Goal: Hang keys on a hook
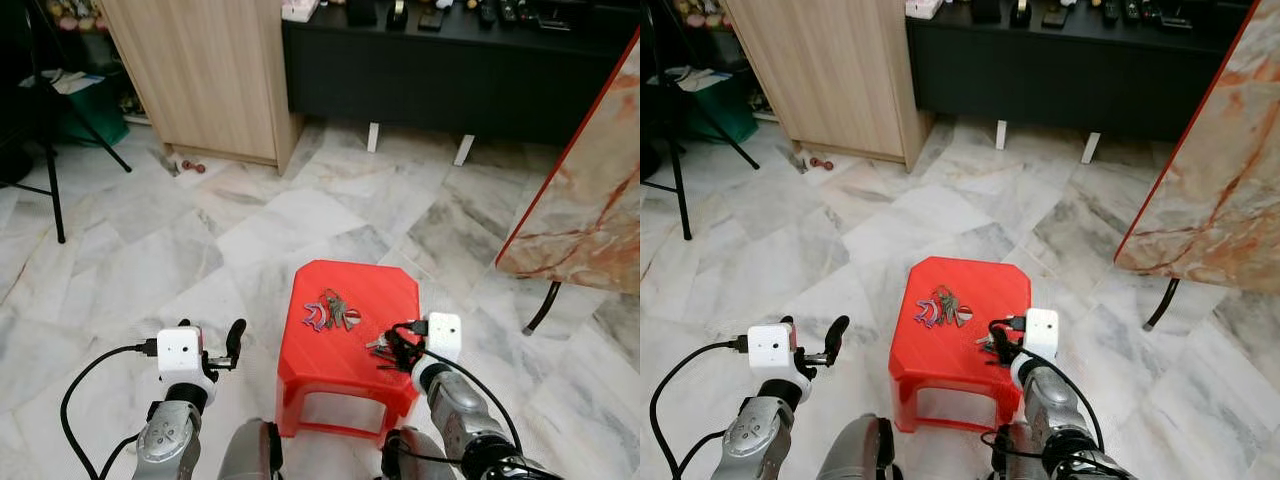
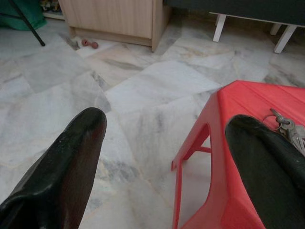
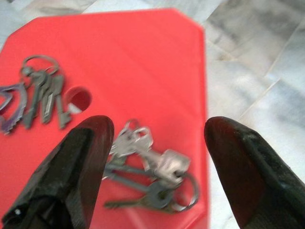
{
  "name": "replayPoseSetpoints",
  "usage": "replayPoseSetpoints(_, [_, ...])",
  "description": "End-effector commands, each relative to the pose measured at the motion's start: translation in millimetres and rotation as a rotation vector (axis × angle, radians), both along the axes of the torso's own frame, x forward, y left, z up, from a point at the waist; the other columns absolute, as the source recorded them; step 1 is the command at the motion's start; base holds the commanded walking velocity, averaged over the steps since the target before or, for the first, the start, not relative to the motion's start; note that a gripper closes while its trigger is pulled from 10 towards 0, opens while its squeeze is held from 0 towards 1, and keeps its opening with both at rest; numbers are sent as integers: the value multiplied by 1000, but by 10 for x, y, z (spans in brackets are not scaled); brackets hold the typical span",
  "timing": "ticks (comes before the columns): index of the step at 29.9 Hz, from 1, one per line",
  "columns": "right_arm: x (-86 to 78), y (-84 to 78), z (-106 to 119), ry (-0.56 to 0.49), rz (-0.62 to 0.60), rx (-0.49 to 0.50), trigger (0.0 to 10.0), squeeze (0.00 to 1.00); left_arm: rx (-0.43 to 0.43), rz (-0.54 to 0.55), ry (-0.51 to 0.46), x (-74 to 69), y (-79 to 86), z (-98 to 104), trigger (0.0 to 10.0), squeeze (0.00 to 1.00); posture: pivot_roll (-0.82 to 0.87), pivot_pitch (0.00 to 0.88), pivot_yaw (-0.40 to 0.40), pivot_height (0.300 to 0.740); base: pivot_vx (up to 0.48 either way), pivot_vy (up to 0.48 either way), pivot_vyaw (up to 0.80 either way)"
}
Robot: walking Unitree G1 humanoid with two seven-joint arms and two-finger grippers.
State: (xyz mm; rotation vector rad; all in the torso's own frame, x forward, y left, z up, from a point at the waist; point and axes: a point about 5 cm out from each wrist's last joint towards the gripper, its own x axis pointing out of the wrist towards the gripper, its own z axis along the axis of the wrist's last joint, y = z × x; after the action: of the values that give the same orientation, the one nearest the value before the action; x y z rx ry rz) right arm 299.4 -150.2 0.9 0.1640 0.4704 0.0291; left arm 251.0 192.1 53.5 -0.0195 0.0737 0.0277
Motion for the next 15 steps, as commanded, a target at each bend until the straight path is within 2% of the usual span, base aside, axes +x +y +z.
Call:
replayPoseSetpoints(1, [-21,-64,2,-27,22,-94,10000,0,-1,1,17,-14,-4,-16,10000,0,102,186,-19,636,0,0,0])
replayPoseSetpoints(2, [-25,-77,4,-34,29,-116,10000,0,-1,1,16,-13,-4,-15,10000,0,102,186,-19,636,0,0,0])
replayPoseSetpoints(11, [-151,-197,-52,-78,6,-112,10000,0,-2,-1,21,2,-26,-19,10000,0,90,189,-20,636,0,0,0])
replayPoseSetpoints(15, [-164,-204,-61,-78,-3,-121,10000,0,-1,-8,26,5,-44,-27,10000,0,88,193,-18,610,0,0,0])
